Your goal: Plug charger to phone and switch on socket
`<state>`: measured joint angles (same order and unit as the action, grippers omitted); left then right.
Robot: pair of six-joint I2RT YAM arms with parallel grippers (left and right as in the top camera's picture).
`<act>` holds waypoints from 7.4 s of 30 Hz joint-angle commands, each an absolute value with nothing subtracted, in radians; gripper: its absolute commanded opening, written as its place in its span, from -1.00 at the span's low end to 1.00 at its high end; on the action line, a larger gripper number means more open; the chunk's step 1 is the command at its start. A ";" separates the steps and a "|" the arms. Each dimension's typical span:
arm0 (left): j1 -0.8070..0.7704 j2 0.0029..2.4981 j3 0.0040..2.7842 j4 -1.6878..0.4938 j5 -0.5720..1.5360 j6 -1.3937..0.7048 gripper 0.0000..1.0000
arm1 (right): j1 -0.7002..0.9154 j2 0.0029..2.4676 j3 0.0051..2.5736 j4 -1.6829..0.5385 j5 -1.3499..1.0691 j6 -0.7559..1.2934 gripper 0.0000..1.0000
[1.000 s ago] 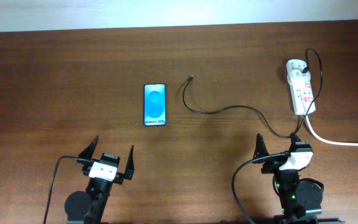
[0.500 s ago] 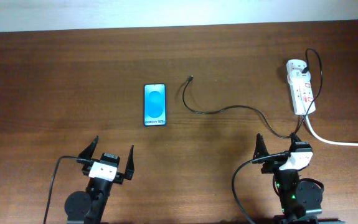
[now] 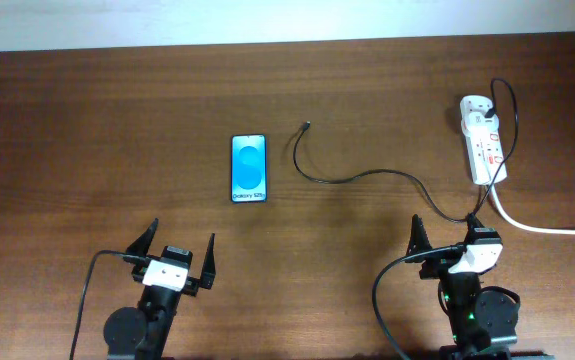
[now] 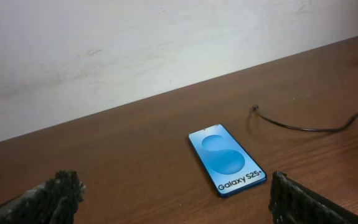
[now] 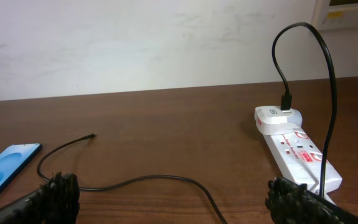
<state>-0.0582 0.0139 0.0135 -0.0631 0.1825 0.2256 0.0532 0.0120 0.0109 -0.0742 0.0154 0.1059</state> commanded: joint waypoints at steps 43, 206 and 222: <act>-0.051 0.667 0.572 -0.086 0.243 0.121 0.98 | 0.060 0.006 0.006 -0.080 0.027 0.112 0.97; -0.173 2.290 2.357 -1.237 0.339 -0.438 -1.00 | 0.057 1.115 1.148 -0.646 -0.241 -0.029 0.97; -0.167 2.290 2.357 -1.375 0.470 -0.913 -1.00 | 0.059 1.330 1.208 -0.667 -0.520 0.228 0.82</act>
